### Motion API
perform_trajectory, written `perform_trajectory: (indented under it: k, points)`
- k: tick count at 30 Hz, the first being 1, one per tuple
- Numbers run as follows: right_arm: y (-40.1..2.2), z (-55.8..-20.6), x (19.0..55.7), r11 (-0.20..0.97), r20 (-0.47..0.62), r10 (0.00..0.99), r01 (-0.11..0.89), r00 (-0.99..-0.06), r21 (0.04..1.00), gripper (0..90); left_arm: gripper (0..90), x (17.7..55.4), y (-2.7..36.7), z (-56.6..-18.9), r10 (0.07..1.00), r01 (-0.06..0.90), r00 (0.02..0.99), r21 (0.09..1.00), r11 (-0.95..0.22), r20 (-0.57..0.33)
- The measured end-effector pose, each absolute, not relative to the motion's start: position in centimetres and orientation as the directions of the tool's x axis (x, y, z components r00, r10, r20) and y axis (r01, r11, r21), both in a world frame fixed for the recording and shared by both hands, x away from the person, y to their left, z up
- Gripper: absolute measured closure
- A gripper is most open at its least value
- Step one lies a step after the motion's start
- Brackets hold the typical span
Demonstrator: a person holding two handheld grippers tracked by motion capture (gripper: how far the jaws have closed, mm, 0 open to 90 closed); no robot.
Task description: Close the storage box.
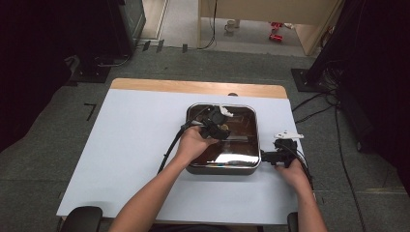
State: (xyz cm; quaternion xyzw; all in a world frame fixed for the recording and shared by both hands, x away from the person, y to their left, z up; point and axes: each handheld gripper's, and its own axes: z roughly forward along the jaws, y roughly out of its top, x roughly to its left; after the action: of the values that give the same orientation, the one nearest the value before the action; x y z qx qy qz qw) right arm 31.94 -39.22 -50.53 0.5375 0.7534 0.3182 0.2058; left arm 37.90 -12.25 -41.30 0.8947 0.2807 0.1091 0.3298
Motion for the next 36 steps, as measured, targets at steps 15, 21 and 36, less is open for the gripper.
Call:
perform_trajectory:
  k: [15,21,36]
  points:
    - [-39.2,-50.5,31.9,0.22,0.032,0.941,0.679,-0.337,0.701,0.0,57.9,38.0,-11.7,-41.9,0.572,0.439,0.82,0.671,-0.598,-0.026]
    - [-39.2,-50.5,31.9,0.22,0.032,0.941,0.679,-0.337,0.701,0.0,47.9,38.1,-11.3,-41.4,0.567,0.435,0.822,0.696,-0.572,-0.047]
    - [-39.2,-50.5,31.9,0.221,0.031,0.941,0.678,-0.338,0.701,0.0,31.8,38.2,-6.2,-39.3,0.532,0.44,0.831,0.778,-0.448,-0.163]
